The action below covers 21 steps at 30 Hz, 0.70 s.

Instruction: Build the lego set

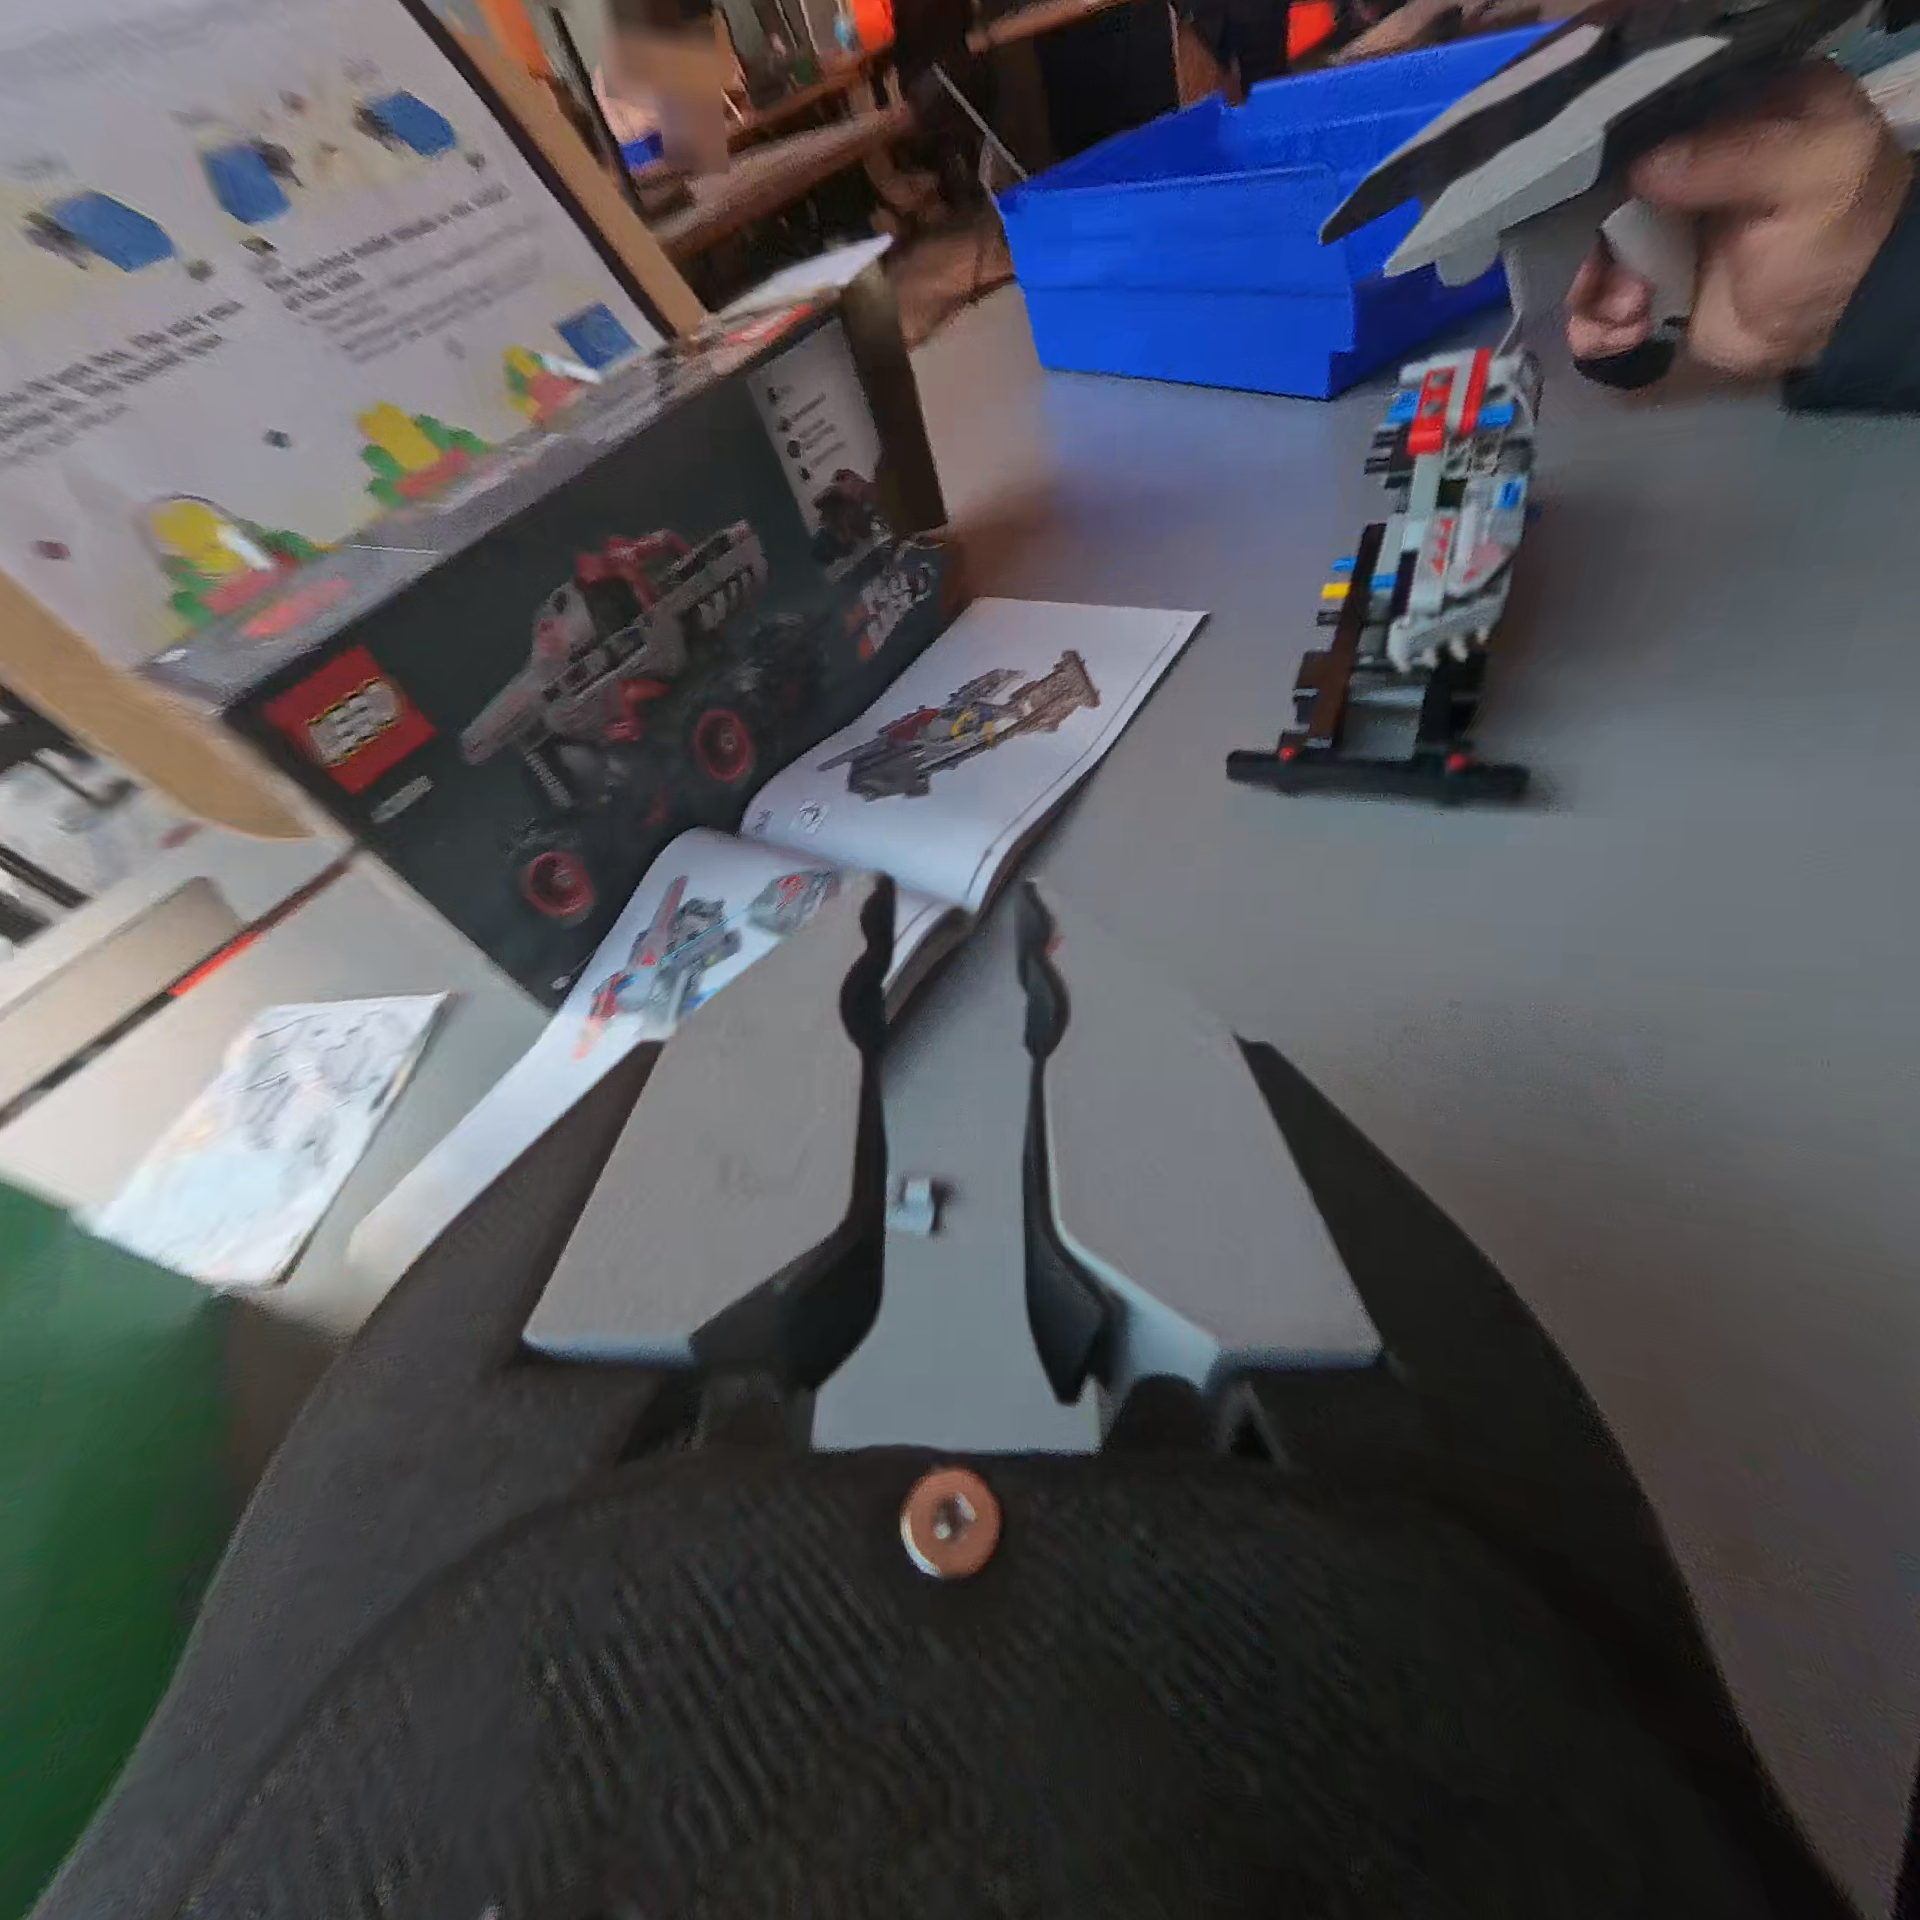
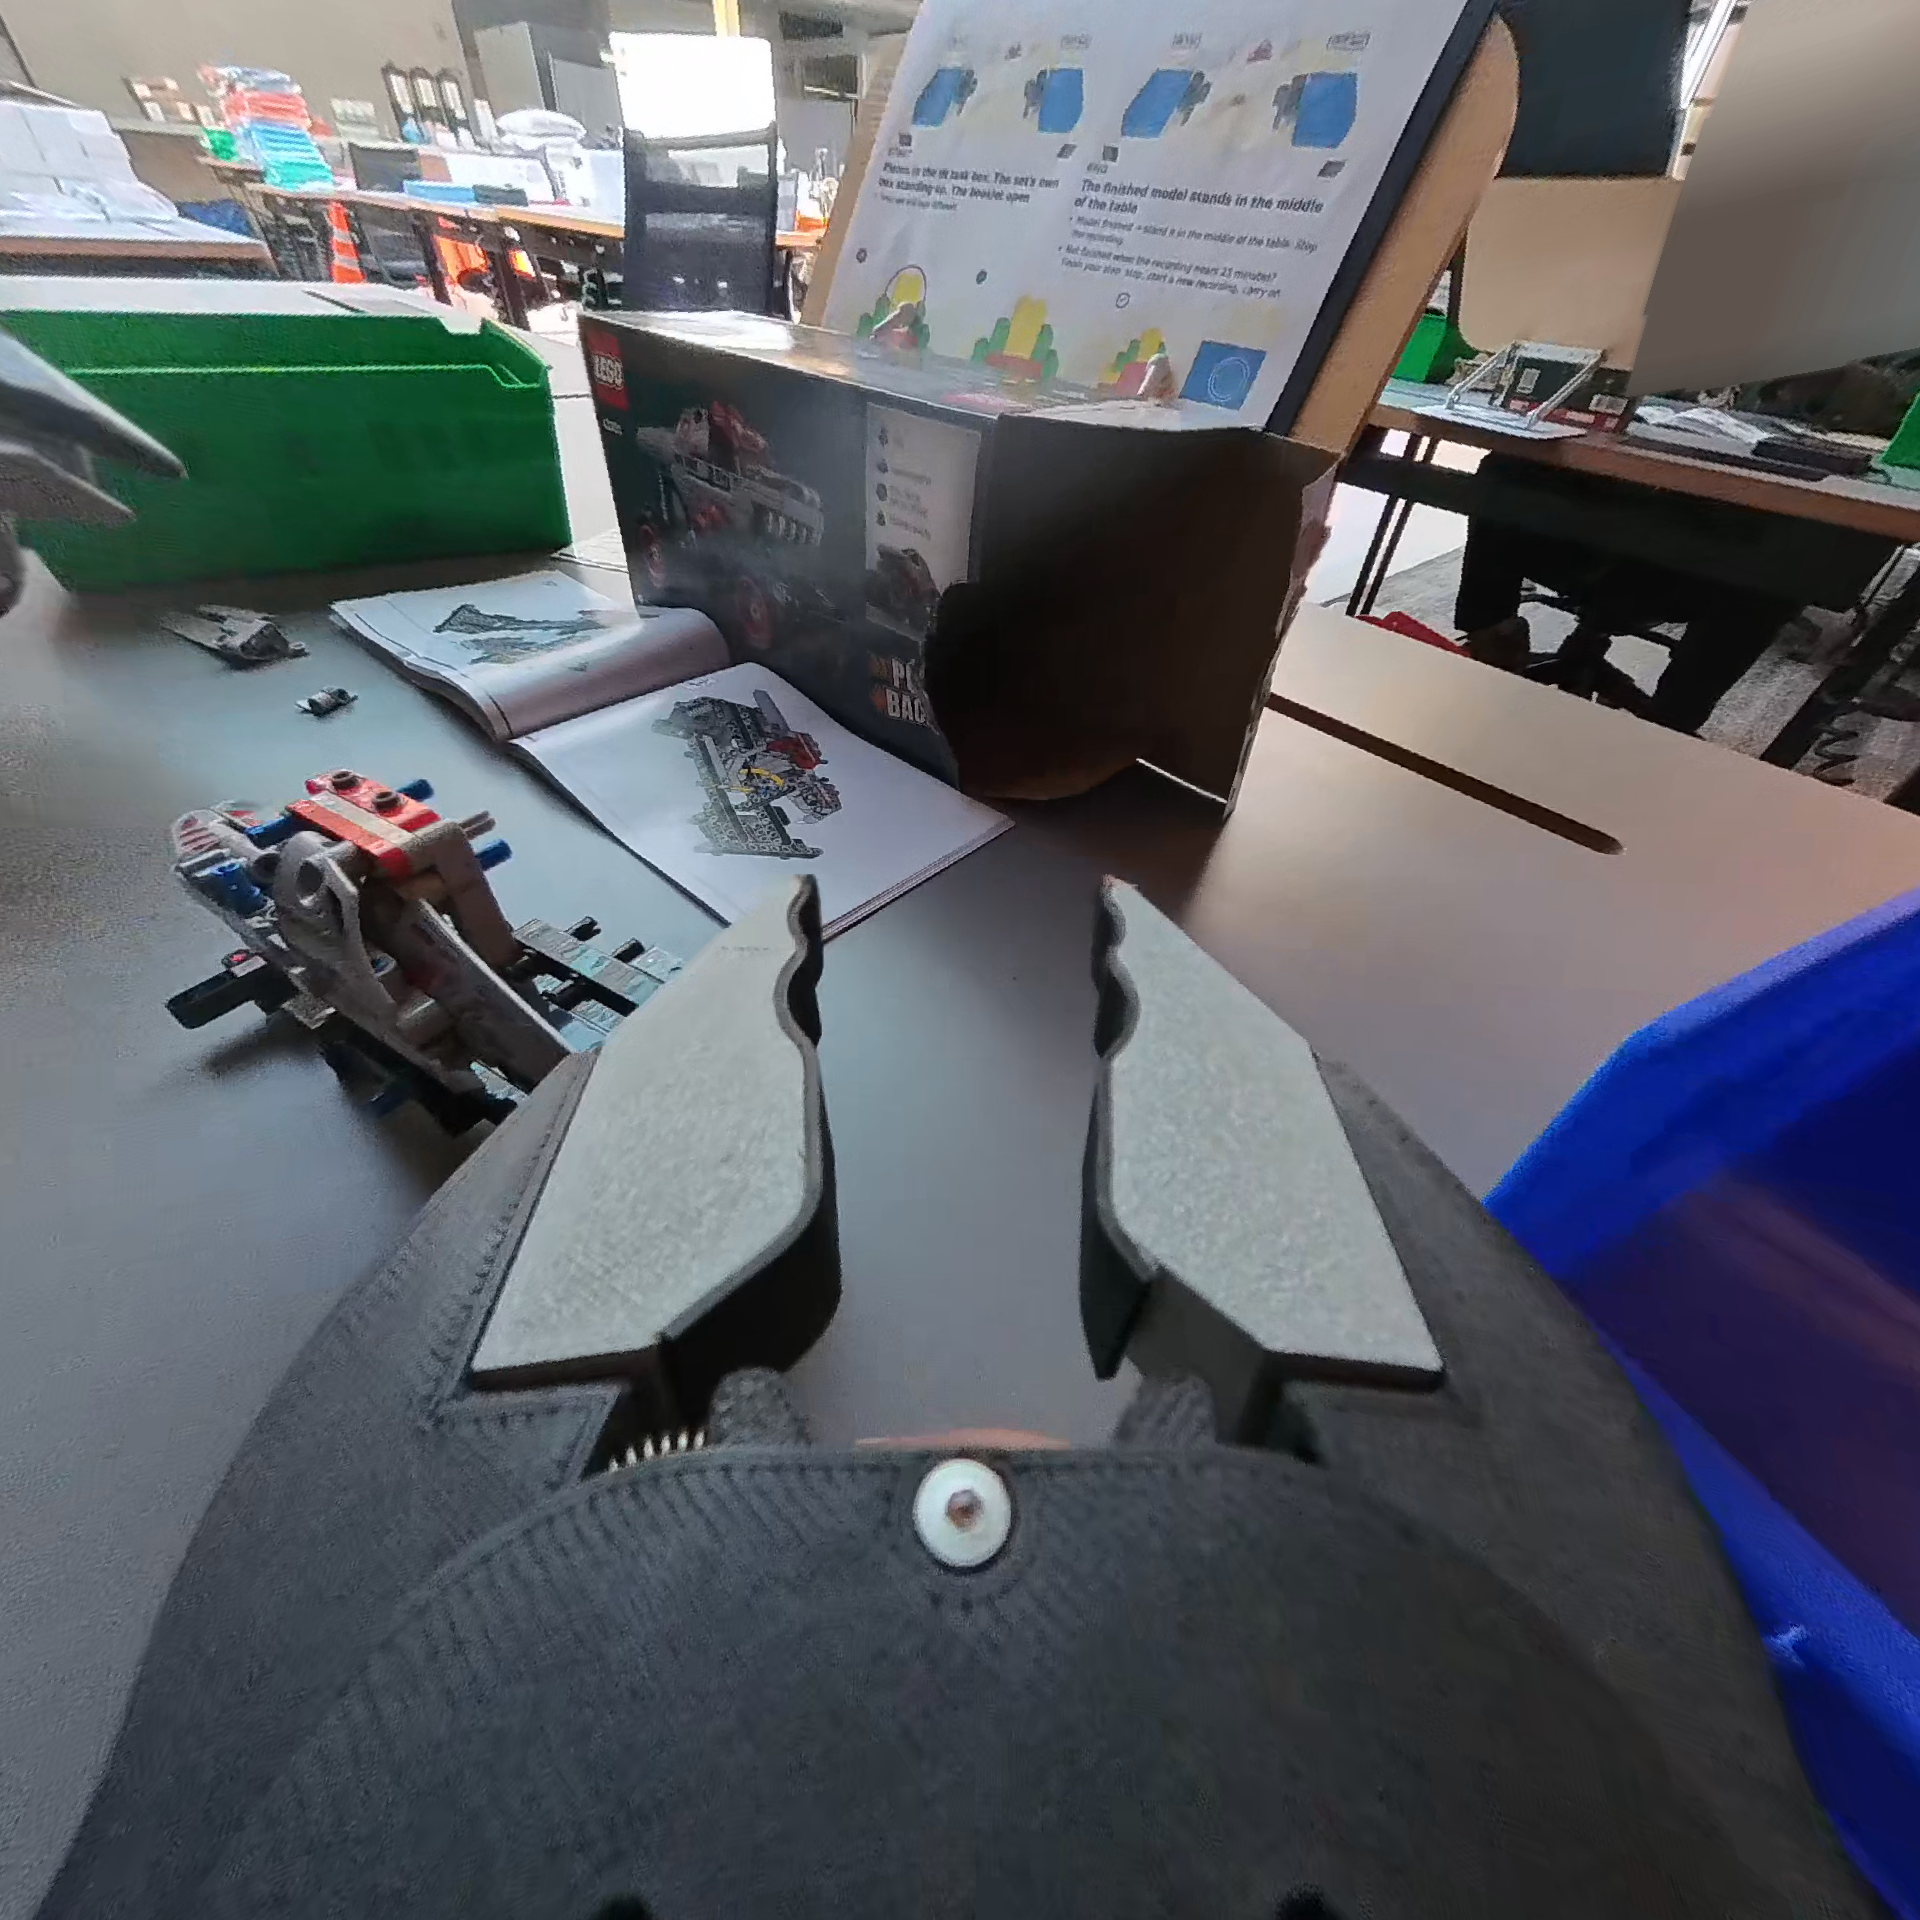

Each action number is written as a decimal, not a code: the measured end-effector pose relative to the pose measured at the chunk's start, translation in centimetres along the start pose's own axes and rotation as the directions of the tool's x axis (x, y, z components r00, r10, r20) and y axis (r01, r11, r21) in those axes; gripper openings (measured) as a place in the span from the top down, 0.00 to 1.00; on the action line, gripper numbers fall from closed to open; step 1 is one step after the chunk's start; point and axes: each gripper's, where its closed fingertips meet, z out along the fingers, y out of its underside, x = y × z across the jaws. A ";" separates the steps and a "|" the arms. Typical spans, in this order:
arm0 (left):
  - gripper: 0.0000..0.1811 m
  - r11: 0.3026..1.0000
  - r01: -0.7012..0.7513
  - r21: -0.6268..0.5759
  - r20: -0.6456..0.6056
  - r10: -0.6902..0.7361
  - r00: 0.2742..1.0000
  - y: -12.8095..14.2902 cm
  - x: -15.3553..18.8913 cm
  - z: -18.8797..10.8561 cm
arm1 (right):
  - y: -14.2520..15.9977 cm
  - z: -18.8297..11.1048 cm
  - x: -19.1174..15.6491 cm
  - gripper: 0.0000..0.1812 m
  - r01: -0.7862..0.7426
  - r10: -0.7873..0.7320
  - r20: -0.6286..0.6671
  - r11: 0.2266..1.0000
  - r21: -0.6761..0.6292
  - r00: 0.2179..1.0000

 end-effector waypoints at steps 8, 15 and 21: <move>0.73 0.957 -0.042 -0.287 -0.246 -0.032 0.969 -0.6 0.3 11.3 | 0.9 0.5 -0.6 0.73 -0.006 0.008 0.030 0.999 -0.047 1.000; 0.76 0.959 -0.015 -0.282 -0.286 -0.069 0.956 2.0 -0.4 11.8 | 2.1 0.9 -1.9 0.71 0.008 0.002 0.097 0.995 -0.104 0.995; 0.78 0.965 0.067 -0.253 -0.506 -0.191 0.841 0.9 4.5 11.0 | 1.5 0.5 -1.2 0.71 0.030 -0.025 0.061 0.997 -0.077 0.998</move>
